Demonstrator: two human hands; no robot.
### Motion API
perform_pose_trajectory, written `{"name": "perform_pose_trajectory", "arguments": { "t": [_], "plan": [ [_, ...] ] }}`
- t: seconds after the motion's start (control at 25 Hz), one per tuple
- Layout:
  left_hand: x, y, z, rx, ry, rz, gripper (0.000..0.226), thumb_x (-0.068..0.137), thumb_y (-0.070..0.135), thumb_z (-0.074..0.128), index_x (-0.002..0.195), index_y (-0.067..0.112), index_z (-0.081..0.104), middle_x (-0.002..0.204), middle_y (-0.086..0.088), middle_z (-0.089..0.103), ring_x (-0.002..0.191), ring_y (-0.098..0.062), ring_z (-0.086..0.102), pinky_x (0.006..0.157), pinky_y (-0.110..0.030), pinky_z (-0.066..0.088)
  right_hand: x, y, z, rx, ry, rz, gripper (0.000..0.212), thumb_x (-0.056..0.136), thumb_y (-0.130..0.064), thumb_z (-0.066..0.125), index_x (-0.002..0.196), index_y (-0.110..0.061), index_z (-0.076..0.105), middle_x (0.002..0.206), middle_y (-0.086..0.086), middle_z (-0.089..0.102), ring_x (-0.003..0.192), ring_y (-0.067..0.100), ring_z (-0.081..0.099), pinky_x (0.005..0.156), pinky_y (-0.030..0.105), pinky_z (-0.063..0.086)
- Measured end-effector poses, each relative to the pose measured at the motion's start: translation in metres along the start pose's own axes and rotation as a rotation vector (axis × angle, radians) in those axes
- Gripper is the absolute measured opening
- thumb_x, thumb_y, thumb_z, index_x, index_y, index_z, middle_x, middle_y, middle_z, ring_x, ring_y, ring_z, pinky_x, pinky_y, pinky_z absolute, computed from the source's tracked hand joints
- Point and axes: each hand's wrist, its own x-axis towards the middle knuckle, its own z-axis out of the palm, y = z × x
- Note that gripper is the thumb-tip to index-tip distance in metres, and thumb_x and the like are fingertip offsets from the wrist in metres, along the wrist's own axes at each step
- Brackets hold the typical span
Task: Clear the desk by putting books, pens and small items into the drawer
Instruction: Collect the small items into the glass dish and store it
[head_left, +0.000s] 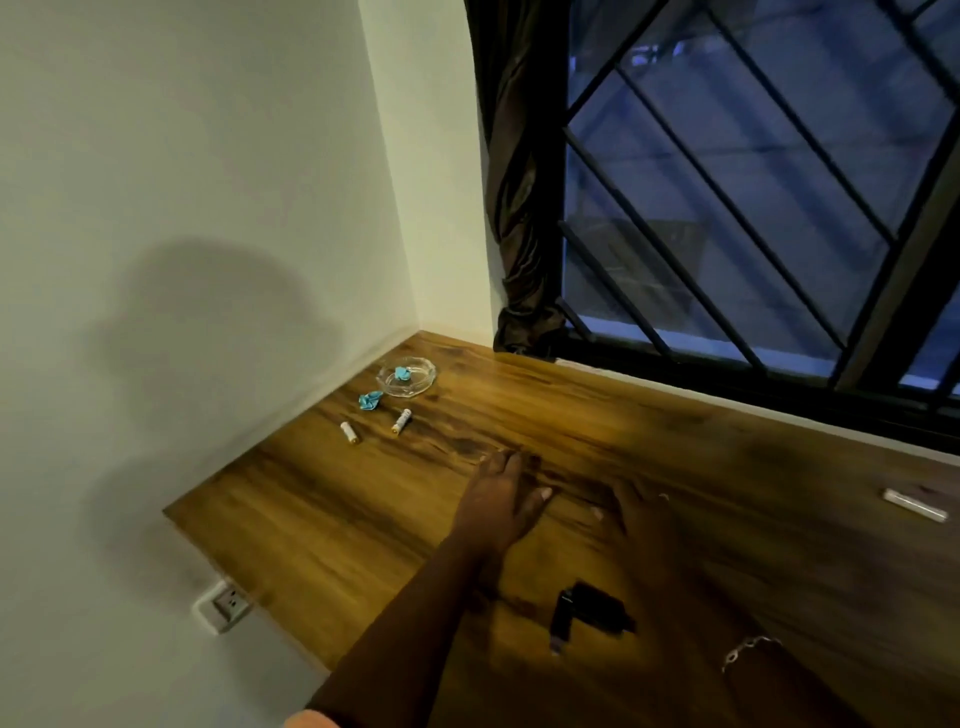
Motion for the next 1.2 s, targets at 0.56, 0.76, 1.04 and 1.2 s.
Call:
{"name": "perform_pose_trajectory", "arguments": {
  "t": [0.56,0.76,1.04,1.2],
  "plan": [
    [0.111,-0.169,-0.080,0.180,0.098,-0.136,0.049,0.093,0.029,0.050,0.137,0.010,0.041,0.141,-0.013,0.044,0.128,-0.028,0.040,0.105,-0.036,0.035,0.139,-0.132,0.035,-0.015,-0.085,-0.245,0.046,0.097,-0.023,0.043,0.140,-0.013,0.034,0.148,0.007,0.032,0.134,0.023,0.032,0.108,0.029,0.022],
    [0.156,-0.187,-0.084,0.295,0.083,-0.130,0.036,0.091,0.016,0.050,0.127,0.008,0.053,0.134,-0.014,0.051,0.120,-0.029,0.049,0.096,-0.034,0.041,0.158,-0.139,0.047,-0.018,-0.089,-0.289,0.043,0.097,-0.024,0.040,0.140,-0.018,0.033,0.148,0.002,0.031,0.134,0.020,0.032,0.106,0.025,0.023],
    [0.189,-0.197,-0.068,0.464,0.025,-0.218,0.026,0.084,0.017,0.063,0.109,0.011,0.063,0.111,-0.009,0.065,0.104,-0.025,0.060,0.086,-0.033,0.049,0.160,-0.117,0.060,0.038,-0.109,-0.190,0.047,0.097,-0.028,0.042,0.142,-0.018,0.031,0.150,-0.001,0.028,0.134,0.021,0.033,0.106,0.028,0.025],
    [0.194,-0.198,-0.071,0.277,0.206,-0.296,0.022,0.089,0.016,0.056,0.106,0.010,0.067,0.106,-0.010,0.068,0.098,-0.027,0.063,0.079,-0.035,0.049,0.158,-0.107,0.068,0.038,-0.126,-0.143,0.050,0.096,-0.032,0.042,0.143,-0.020,0.030,0.153,-0.001,0.025,0.137,0.019,0.030,0.108,0.028,0.024]
  ]
}}
